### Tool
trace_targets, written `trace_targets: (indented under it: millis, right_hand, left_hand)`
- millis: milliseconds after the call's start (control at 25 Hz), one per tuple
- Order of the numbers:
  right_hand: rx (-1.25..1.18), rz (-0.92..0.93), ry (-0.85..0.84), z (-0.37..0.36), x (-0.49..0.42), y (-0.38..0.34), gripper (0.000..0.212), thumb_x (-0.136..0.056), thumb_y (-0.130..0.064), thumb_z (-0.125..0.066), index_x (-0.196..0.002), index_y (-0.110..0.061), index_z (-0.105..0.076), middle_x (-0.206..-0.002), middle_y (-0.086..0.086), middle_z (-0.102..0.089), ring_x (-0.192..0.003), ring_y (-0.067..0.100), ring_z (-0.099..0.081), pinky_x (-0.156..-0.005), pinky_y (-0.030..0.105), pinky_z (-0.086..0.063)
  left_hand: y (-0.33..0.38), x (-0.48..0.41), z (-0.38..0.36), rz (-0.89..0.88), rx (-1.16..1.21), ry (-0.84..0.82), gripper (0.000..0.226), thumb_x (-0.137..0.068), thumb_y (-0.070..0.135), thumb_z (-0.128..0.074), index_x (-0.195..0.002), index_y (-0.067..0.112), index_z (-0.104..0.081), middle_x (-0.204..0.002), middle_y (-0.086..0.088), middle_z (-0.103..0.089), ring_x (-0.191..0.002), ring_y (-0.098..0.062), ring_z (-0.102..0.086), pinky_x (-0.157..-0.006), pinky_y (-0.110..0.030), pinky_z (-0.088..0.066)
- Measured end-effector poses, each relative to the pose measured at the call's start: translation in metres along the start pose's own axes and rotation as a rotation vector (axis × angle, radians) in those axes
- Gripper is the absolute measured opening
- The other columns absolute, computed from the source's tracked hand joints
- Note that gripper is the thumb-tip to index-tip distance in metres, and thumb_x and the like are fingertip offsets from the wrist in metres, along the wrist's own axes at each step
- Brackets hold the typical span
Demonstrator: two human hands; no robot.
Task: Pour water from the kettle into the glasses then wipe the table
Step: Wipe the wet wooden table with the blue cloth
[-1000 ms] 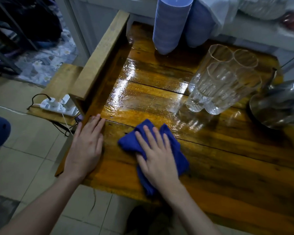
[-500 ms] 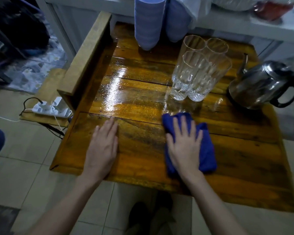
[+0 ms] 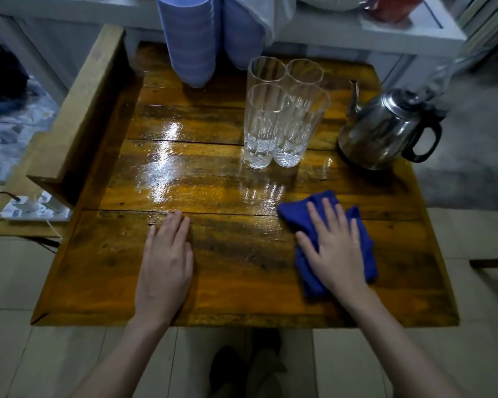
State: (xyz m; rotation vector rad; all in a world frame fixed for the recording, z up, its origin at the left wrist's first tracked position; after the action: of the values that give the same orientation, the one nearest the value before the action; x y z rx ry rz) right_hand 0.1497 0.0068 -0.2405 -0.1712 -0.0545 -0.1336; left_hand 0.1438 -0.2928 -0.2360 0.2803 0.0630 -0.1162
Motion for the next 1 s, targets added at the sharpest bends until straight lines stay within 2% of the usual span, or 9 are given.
trace_targets:
  millis: [120, 200, 280, 480, 560, 640, 720, 880, 1000]
  right_hand:
    - [-0.018, -0.234, 0.028, 0.001, -0.028, 0.005, 0.066, -0.095, -0.057, -0.018, -0.155, -0.031, -0.014, -0.165, 0.002, -0.008, -0.15, 0.028, -0.002, -0.118, 0.058, -0.003]
    - [-0.042, -0.274, 0.039, -0.004, -0.041, -0.026, 0.063, -0.098, -0.051, -0.022, -0.156, -0.029, -0.014, -0.165, 0.003, -0.009, -0.15, 0.033, -0.003, -0.116, 0.063, -0.002]
    - [-0.048, -0.191, 0.048, -0.01, -0.041, -0.066, 0.062, -0.097, -0.049, -0.026, -0.155, -0.027, -0.019, -0.164, 0.004, -0.014, -0.149, 0.034, -0.007, -0.116, 0.063, -0.004]
    - [-0.052, 0.181, 0.018, -0.024, 0.021, -0.146, 0.064, -0.094, -0.05, -0.033, -0.153, -0.026, -0.027, -0.162, 0.005, -0.021, -0.149, 0.034, -0.015, -0.116, 0.06, -0.012]
    - [-0.019, 0.331, -0.01, -0.028, 0.055, -0.146, 0.064, -0.093, -0.048, -0.038, -0.153, -0.028, -0.027, -0.162, 0.005, -0.023, -0.149, 0.032, -0.016, -0.115, 0.057, -0.013]
    - [0.003, 0.381, -0.025, -0.026, 0.074, -0.12, 0.065, -0.091, -0.047, -0.041, -0.153, -0.03, -0.027, -0.161, 0.004, -0.024, -0.149, 0.028, -0.017, -0.115, 0.052, -0.012]
    - [-0.011, 0.311, -0.015, -0.019, 0.075, -0.077, 0.066, -0.091, -0.047, -0.04, -0.153, -0.033, -0.025, -0.162, 0.001, -0.021, -0.15, 0.024, -0.014, -0.117, 0.05, -0.009]
    - [-0.023, -0.021, 0.006, 0.0, 0.042, 0.017, 0.063, -0.094, -0.052, -0.026, -0.154, -0.035, -0.021, -0.164, -0.003, -0.014, -0.15, 0.022, -0.008, -0.12, 0.051, -0.005]
    - [-0.055, -0.194, 0.01, 0.001, 0.002, 0.016, 0.063, -0.096, -0.053, -0.022, -0.155, -0.033, -0.015, -0.164, 0.0, -0.009, -0.15, 0.029, -0.002, -0.118, 0.059, 0.0]
  left_hand:
    - [0.0, -0.001, 0.0, 0.002, -0.019, -0.002, 0.051, -0.097, 0.025, -0.028, -0.146, 0.012, -0.036, -0.153, -0.007, -0.036, -0.144, -0.019, -0.028, -0.121, -0.041, -0.015]
    - [0.0, -0.001, -0.001, 0.001, -0.033, -0.005, 0.051, -0.097, 0.025, -0.028, -0.146, 0.012, -0.036, -0.153, -0.007, -0.036, -0.144, -0.02, -0.028, -0.121, -0.042, -0.016]
    - [0.001, -0.001, -0.001, -0.001, -0.039, -0.001, 0.05, -0.097, 0.024, -0.028, -0.145, 0.012, -0.037, -0.153, -0.007, -0.036, -0.144, -0.02, -0.028, -0.121, -0.042, -0.017]
    - [0.001, -0.001, -0.001, 0.004, -0.023, 0.004, 0.052, -0.096, 0.025, -0.027, -0.145, 0.012, -0.037, -0.152, -0.006, -0.036, -0.144, -0.018, -0.028, -0.121, -0.04, -0.015]
    - [0.001, -0.001, -0.001, -0.003, -0.015, 0.006, 0.052, -0.096, 0.025, -0.025, -0.145, 0.011, -0.038, -0.152, -0.006, -0.036, -0.144, -0.019, -0.028, -0.121, -0.041, -0.015]
    - [0.001, -0.001, 0.0, -0.005, -0.016, 0.013, 0.051, -0.096, 0.024, -0.026, -0.144, 0.011, -0.038, -0.152, -0.007, -0.037, -0.143, -0.019, -0.029, -0.121, -0.04, -0.015]
    - [0.002, -0.001, 0.0, -0.007, -0.004, 0.014, 0.051, -0.097, 0.025, -0.027, -0.145, 0.011, -0.038, -0.152, -0.007, -0.037, -0.143, -0.019, -0.029, -0.121, -0.041, -0.015]
    - [0.001, 0.0, -0.001, -0.003, -0.013, 0.012, 0.051, -0.098, 0.025, -0.027, -0.146, 0.011, -0.036, -0.153, -0.008, -0.036, -0.144, -0.021, -0.028, -0.121, -0.042, -0.016]
    - [0.004, -0.001, -0.003, 0.0, -0.073, 0.017, 0.051, -0.098, 0.023, -0.026, -0.146, 0.009, -0.036, -0.152, -0.011, -0.036, -0.143, -0.024, -0.03, -0.119, -0.046, -0.02]
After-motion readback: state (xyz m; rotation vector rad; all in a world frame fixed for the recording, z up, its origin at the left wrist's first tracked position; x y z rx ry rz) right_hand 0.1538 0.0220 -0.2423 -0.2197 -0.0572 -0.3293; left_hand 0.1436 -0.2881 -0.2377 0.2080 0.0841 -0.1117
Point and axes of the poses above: each hand's wrist, its own x-axis away from the middle knuckle, its own z-axis out of the back of the hand, y = z × x, the point moved 2 cm from there along -x, towards the middle knuckle
